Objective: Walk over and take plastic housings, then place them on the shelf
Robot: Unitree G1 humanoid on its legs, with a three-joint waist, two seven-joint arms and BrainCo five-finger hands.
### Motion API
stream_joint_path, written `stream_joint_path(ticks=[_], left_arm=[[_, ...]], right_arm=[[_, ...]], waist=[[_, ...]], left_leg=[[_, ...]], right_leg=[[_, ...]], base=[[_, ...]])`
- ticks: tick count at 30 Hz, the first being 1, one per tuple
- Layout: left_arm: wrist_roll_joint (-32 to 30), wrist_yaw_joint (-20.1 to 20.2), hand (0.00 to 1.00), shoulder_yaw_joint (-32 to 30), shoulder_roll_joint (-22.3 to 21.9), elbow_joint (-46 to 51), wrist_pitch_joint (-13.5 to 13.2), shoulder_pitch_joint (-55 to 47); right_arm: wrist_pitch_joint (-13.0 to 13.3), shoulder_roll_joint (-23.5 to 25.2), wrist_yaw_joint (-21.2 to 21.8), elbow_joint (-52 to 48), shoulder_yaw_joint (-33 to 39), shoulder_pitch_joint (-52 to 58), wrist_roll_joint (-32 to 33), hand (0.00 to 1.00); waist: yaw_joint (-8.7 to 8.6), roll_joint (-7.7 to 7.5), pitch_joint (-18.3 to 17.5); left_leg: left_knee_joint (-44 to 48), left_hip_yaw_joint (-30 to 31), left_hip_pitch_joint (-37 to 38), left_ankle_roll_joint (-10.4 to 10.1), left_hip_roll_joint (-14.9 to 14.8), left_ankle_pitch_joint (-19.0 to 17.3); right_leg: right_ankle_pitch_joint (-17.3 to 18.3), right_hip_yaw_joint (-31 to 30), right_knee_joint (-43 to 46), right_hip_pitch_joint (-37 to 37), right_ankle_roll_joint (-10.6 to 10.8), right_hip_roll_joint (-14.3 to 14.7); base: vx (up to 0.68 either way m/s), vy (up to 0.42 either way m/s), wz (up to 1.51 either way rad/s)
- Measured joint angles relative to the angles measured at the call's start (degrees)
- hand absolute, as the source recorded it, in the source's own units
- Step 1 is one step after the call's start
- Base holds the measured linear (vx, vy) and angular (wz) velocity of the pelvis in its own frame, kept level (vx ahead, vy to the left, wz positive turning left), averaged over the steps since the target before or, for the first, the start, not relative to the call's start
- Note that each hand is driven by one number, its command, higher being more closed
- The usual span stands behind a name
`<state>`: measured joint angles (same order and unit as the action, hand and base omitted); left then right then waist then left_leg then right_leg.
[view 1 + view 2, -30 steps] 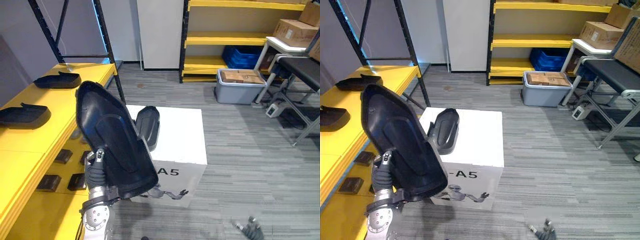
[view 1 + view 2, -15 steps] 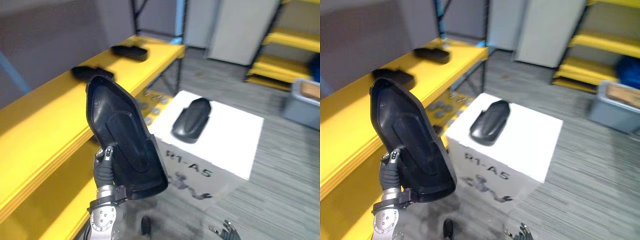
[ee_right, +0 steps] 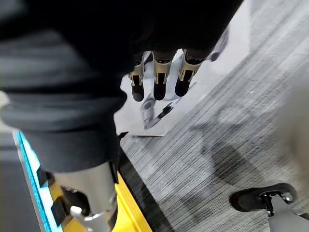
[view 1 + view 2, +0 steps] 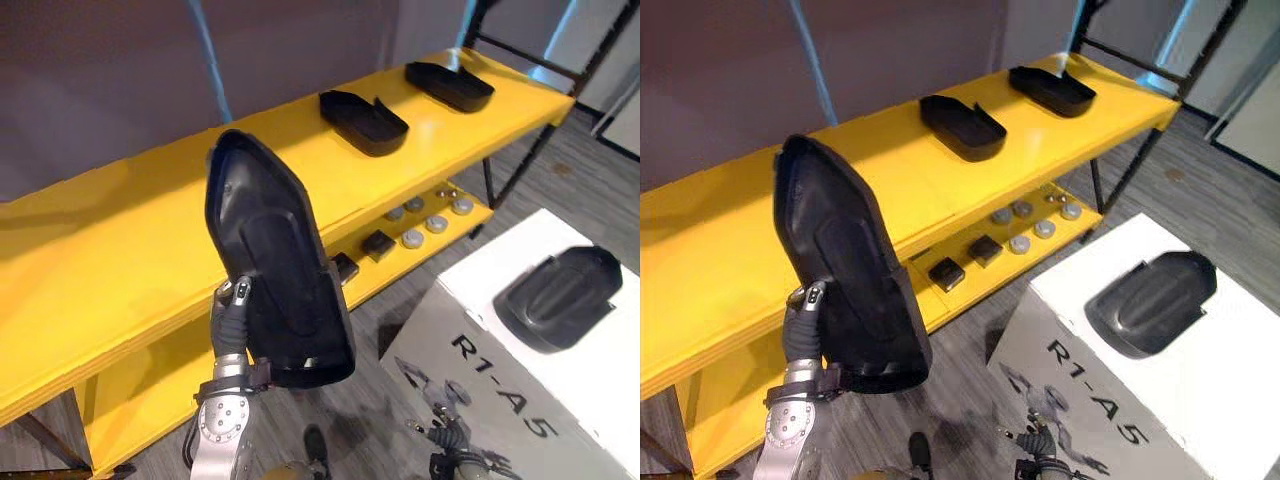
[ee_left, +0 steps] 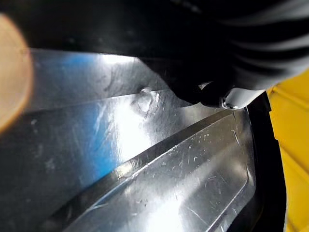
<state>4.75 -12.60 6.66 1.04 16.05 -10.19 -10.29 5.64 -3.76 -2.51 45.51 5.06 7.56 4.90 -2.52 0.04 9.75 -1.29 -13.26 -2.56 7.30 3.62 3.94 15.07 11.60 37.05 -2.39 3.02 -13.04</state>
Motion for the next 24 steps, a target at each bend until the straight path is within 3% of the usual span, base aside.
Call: stream_joint_path(ticks=[4, 6, 7, 8, 10, 12, 15, 20, 24], left_arm=[[-0.7, -1.3, 1.00, 2.6, 0.0, -1.4, 0.0, 2.0], [-1.2, -1.7, 1.00, 3.3, 0.0, -1.4, 0.0, 2.1], [-1.7, -1.8, 1.00, 3.4, 0.0, -1.0, 0.0, 2.1], [-1.7, -1.9, 1.00, 3.3, 0.0, -0.4, 0.0, 2.1], [-1.7, -2.0, 1.00, 3.3, -0.5, -0.3, 0.0, 2.0], [-1.7, -1.9, 1.00, 3.2, -2.1, -0.2, 0.0, 1.6], [-1.7, -1.7, 1.00, 3.4, -3.8, -0.2, 0.0, 1.6], [-5.1, -3.2, 1.00, 2.5, -3.7, -0.3, 0.8, 1.7], [-8.1, -5.1, 1.00, 0.1, -1.8, -3.8, 3.3, 4.8]], right_arm=[[-0.1, 1.1, -0.3, -3.9, -0.7, 3.2, 0.3, 0.00], [-0.1, 1.5, -0.3, -5.5, -0.8, 4.2, 0.2, 0.00], [-0.2, 1.9, -0.3, -6.6, -0.9, 5.1, 0.3, 0.00], [-0.2, 2.6, -0.3, -6.9, -0.9, 5.8, 0.3, 0.00], [-0.6, 3.1, -0.3, -6.9, -0.8, 6.1, 0.3, 0.00], [-0.8, 3.2, -0.3, -7.3, -0.7, 5.7, 0.2, 0.00], [-0.8, 3.3, -0.3, -9.9, -0.6, 6.2, 0.2, 0.00], [-0.8, 3.6, -0.3, -10.7, -0.8, 6.7, 0.2, 0.00], [-0.8, 3.4, 0.2, -9.6, -1.7, 7.3, 0.1, 0.00]], waist=[[-0.08, -0.12, 0.1], [0.15, -0.45, -0.1], [0.51, -1.46, -0.9], [1.22, -3.12, -2.1], [2.01, -4.09, -2.8], [2.64, -2.64, -4.2], [2.82, -2.49, -6.3], [3.40, -2.57, -7.6], [3.37, -2.70, -8.3]], left_leg=[[1.2, 5.6, 3.0, -0.7, 1.8, -2.1], [2.9, 7.2, 3.6, -1.1, 2.0, -3.8], [4.2, 8.6, 3.7, -1.3, 2.6, -5.3], [5.3, 8.3, 3.7, -1.1, 3.1, -7.2], [8.4, 5.0, 3.9, -2.7, 1.7, -10.0], [12.6, 4.5, 3.1, -4.9, -1.1, -12.3], [11.8, 3.8, 4.9, -5.6, -2.5, -12.7], [9.6, 3.9, 7.1, -6.9, -2.7, -12.4], [8.6, 4.1, 8.6, -7.1, -2.7, -12.3]], right_leg=[[0.7, -9.6, -7.2, -7.4, 0.8, 4.4], [0.5, -11.2, -10.9, -7.7, 0.5, 4.8], [0.0, -10.8, -13.7, -7.3, 0.1, 4.1], [-1.7, -10.1, -16.9, -6.1, 0.1, 3.1], [-8.7, -7.7, -19.9, -3.2, 3.0, 2.1], [-9.0, -6.4, -22.7, -0.3, 2.6, 4.3], [-9.0, -5.8, -25.8, 2.8, 2.5, 5.8], [-9.8, -6.0, -29.1, 5.6, 1.4, 6.4], [-10.6, -6.2, -30.6, 7.5, 0.4, 6.6]], base=[[0.13, -0.051, 0.76], [0.13, -0.111, 0.65], [0.15, -0.122, 0.65], [0.18, -0.144, 0.61], [0.27, -0.242, 0.34], [0.31, -0.219, 0.11], [0.25, -0.093, 0.13], [0.18, -0.003, 0.03], [0.09, 0.045, 0.09]])
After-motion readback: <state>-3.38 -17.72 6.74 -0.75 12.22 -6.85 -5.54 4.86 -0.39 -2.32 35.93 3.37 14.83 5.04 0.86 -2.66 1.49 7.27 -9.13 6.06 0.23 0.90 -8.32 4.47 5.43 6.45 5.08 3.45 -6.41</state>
